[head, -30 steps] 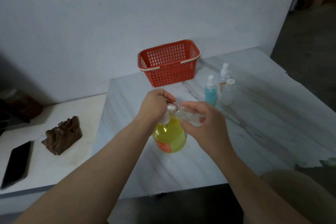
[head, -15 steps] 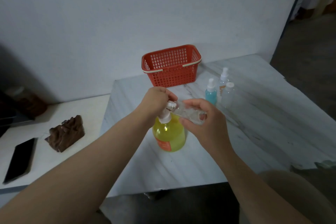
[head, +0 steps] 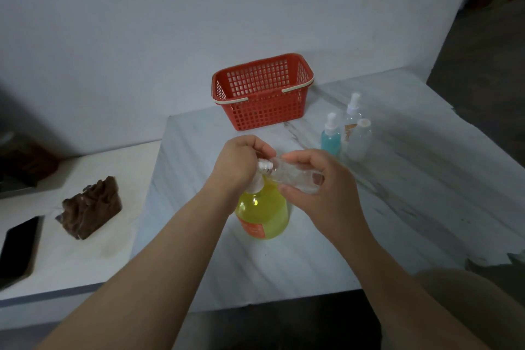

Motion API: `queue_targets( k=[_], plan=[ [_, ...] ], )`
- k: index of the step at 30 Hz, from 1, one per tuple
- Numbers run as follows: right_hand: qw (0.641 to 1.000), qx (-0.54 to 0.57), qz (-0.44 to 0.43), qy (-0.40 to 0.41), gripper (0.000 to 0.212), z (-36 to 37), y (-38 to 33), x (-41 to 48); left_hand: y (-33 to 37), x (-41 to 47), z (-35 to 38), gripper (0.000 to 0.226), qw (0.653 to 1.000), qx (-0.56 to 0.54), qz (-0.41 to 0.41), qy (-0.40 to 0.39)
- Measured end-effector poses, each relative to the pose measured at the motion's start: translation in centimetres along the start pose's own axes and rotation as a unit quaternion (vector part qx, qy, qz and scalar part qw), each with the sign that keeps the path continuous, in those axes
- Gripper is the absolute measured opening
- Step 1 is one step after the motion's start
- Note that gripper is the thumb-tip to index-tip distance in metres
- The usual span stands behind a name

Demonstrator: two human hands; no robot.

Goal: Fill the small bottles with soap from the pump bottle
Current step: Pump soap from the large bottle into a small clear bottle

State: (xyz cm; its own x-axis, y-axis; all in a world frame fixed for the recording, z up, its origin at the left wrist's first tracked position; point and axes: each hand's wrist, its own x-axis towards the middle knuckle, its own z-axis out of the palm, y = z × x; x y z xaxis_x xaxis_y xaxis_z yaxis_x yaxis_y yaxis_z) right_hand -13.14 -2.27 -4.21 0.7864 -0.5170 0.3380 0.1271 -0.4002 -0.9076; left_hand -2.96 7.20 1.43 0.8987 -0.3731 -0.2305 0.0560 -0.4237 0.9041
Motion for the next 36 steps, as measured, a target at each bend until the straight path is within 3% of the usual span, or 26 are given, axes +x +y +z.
queue_targets(
  k=[9, 16, 21, 36],
  plan=[
    [1.0, 0.004, -0.022, 0.001, 0.047, -0.5, -0.6, -0.2, 0.9, -0.7, -0.1, 0.039, 1.0, -0.009, -0.002, 0.018],
    [0.999, -0.005, -0.044, 0.005, 0.047, -0.7, -0.9, -0.3, 1.8, -1.1, -0.9, 0.03, 1.0, -0.015, -0.007, -0.018],
    [0.999, -0.004, -0.041, 0.003, 0.048, -0.5, -0.4, -0.3, 1.5, -0.8, -0.3, 0.034, 0.998, 0.049, 0.019, -0.019],
    [1.0, 0.017, -0.022, -0.006, 0.047, -0.3, 0.3, 0.2, 0.2, -0.3, 0.1, 0.035, 1.0, -0.009, 0.017, 0.004]
  ],
)
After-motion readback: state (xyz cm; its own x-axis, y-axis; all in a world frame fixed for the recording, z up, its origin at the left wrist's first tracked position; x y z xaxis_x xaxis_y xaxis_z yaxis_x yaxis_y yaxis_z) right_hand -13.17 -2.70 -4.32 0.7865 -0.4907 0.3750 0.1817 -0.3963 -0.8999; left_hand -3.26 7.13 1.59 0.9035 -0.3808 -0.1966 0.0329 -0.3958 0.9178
